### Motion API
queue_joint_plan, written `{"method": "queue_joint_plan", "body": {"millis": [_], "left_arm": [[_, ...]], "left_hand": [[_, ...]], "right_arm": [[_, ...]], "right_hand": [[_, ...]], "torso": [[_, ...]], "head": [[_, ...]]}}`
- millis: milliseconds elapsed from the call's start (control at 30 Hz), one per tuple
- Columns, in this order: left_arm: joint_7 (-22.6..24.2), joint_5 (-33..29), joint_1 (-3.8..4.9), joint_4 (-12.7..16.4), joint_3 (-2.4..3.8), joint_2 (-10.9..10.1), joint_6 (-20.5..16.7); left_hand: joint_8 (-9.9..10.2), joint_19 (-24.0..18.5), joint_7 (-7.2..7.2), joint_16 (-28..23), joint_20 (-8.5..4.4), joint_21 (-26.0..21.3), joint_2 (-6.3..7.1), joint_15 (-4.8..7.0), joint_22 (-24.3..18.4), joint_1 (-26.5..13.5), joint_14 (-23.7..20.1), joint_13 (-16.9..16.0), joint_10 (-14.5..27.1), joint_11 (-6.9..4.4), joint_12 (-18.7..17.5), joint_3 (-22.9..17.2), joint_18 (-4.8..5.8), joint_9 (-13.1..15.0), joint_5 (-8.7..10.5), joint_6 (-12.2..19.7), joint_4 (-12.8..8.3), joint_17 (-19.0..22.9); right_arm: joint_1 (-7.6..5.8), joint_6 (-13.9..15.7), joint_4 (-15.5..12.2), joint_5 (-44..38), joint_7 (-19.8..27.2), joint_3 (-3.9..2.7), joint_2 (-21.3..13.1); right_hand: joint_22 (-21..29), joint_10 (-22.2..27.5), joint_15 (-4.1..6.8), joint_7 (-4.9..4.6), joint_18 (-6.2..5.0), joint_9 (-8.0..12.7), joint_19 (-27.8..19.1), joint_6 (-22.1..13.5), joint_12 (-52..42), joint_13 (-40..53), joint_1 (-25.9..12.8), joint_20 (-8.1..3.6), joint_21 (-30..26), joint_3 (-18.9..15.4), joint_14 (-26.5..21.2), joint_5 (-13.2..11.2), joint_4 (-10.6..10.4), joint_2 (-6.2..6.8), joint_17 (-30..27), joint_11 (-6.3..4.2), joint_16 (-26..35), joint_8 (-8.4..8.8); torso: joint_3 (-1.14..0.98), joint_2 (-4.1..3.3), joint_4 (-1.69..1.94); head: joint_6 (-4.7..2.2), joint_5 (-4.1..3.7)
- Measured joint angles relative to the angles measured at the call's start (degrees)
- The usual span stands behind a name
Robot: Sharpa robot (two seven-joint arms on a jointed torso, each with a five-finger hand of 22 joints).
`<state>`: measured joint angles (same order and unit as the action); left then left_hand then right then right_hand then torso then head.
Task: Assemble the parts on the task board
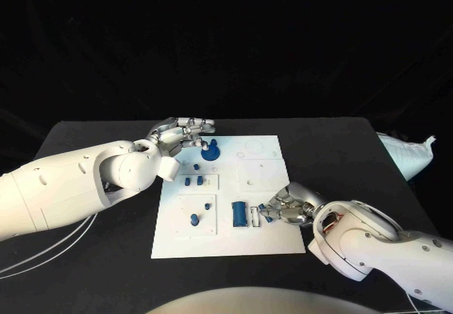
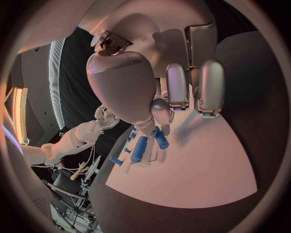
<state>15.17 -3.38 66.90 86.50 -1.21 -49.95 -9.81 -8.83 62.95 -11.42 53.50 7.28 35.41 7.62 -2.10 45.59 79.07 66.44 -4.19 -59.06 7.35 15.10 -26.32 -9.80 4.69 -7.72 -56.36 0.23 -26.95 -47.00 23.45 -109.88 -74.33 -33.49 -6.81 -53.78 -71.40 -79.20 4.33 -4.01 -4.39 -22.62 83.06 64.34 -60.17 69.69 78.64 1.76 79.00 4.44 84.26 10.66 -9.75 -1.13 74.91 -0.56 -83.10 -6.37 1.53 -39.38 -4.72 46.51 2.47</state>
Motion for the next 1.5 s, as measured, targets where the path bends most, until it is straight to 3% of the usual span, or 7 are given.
{"method": "queue_joint_plan", "body": {"millis": [833,1500], "left_arm": [[0.0,0.0,0.00,0.0,-0.01,0.0,0.4],[0.0,0.0,0.00,0.0,-0.02,0.0,0.4]], "left_hand": [[0.0,0.0,0.00,0.2,0.00,-0.3,0.00,0.00,-0.1,0.0,0.0,0.0,0.2,-0.21,0.4,0.0,0.00,0.0,0.00,0.0,0.0,0.1],[0.0,0.0,0.00,0.2,0.00,-0.3,-0.23,0.00,-0.1,-0.2,0.0,0.0,0.4,-0.01,0.4,0.0,-0.01,0.0,0.00,0.0,0.0,0.2]], "right_arm": [[-0.08,-2.7,2.6,-0.8,-0.4,0.01,3.4],[-0.10,-8.0,2.8,-5.1,-0.9,0.03,3.6]], "right_hand": [[-0.1,-0.3,0.12,0.51,0.00,-0.3,0.0,0.9,-0.1,0.3,-1.2,0.00,0.0,0.1,-0.1,1.1,-0.3,0.52,0.0,-0.29,0.0,-0.52],[-1.3,-2.2,0.60,1.28,0.00,-1.7,0.6,2.6,-3.6,2.9,-7.4,-0.56,0.9,-2.6,-0.2,1.2,-4.5,0.59,0.0,-0.92,-0.9,-2.25]], "torso": [[-0.01,-0.05,0.04],[-0.01,-0.03,0.01]], "head": [[0.06,0.12],[0.30,0.23]]}}
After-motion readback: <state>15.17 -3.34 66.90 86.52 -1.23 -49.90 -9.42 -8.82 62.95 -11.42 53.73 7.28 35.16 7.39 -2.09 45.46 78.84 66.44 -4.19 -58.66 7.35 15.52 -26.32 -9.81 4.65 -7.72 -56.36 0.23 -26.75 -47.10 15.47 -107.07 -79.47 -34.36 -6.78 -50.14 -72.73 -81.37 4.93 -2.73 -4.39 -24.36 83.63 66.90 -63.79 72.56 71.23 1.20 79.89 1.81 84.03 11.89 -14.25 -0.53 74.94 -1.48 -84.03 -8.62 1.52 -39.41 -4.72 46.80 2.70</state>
